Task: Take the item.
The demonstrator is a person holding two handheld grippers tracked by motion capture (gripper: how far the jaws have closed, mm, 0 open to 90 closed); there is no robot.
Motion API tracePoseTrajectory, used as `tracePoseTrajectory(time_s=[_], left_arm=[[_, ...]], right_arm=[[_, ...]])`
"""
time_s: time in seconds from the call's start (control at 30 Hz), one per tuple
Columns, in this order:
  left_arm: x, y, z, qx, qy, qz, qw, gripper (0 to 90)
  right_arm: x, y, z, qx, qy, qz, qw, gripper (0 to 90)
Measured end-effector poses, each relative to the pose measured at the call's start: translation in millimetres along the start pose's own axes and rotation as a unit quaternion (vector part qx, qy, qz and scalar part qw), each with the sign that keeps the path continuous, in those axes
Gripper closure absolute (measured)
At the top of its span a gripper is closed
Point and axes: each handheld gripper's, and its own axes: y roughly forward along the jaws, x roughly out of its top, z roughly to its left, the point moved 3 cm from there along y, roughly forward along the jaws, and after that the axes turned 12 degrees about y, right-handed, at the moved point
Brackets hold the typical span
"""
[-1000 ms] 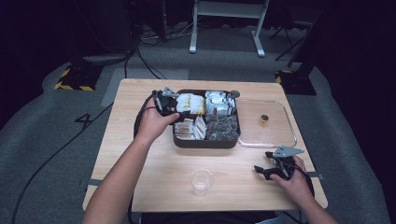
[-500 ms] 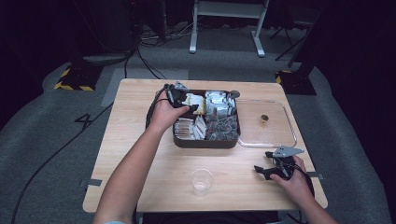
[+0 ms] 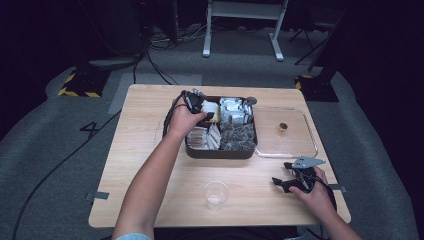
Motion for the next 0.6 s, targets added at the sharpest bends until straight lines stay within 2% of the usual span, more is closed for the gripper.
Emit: tracePoseTrajectory(time_s=[0.17, 0.27, 0.5, 0.6], left_arm=[[-3.4, 10.9, -1.4, -0.007, -0.003, 0.017, 0.9998, 41.0], [-5.0, 19.3, -0.6, -0.003, -0.003, 0.027, 0.9996, 41.7], [-10.1, 35.8, 4.0, 0.001, -0.021, 0.041, 0.9989, 46.1], [-9.9, 37.2, 5.2, 0.002, -0.027, 0.047, 0.9985, 51.5]], right_arm=[[0.1, 0.1, -0.1, 0.001, -0.001, 0.0, 1.0, 16.5], [0.2, 0.1, -0.3, 0.002, -0.001, 0.0, 1.0, 16.5], [0.2, 0.2, -0.3, 0.003, -0.002, 0.001, 1.0, 16.5], [0.3, 0.2, -0.4, 0.003, -0.002, 0.001, 1.0, 16.5]])
